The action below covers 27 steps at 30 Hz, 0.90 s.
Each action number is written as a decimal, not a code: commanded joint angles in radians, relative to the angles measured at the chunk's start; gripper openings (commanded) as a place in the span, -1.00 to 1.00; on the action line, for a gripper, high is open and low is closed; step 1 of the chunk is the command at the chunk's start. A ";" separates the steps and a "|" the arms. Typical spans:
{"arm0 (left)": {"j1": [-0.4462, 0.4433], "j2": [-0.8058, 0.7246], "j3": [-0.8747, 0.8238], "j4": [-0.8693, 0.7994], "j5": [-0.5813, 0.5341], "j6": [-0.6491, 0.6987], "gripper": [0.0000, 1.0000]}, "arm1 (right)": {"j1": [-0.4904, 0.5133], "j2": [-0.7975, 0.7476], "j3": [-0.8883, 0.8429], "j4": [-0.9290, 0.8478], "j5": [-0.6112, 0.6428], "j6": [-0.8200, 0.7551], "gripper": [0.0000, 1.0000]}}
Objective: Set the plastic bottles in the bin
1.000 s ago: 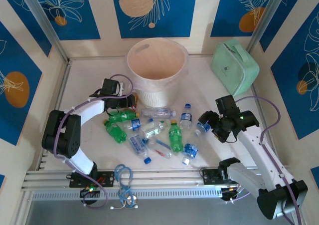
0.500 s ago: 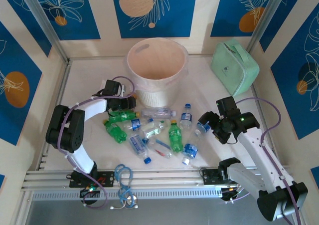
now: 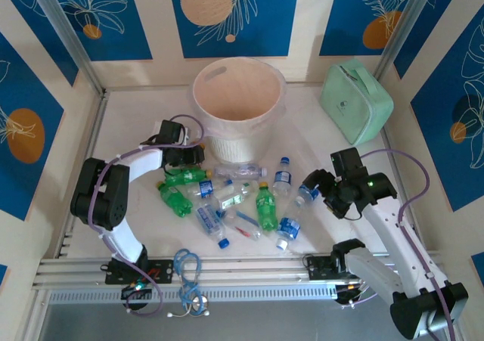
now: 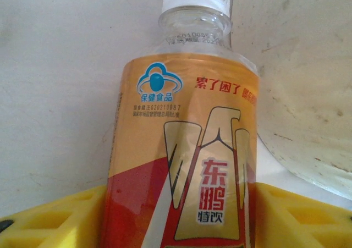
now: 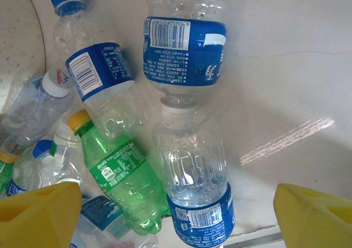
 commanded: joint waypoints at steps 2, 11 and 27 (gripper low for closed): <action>0.006 -0.060 0.007 -0.052 -0.045 -0.010 0.20 | -0.011 -0.015 0.000 -0.032 -0.012 0.009 0.81; 0.007 -0.191 -0.008 -0.133 -0.151 -0.026 0.16 | -0.033 -0.019 0.017 -0.037 -0.016 -0.009 0.80; 0.028 -0.495 0.191 -0.489 -0.444 -0.078 0.14 | -0.039 -0.034 0.088 -0.046 -0.017 -0.024 0.79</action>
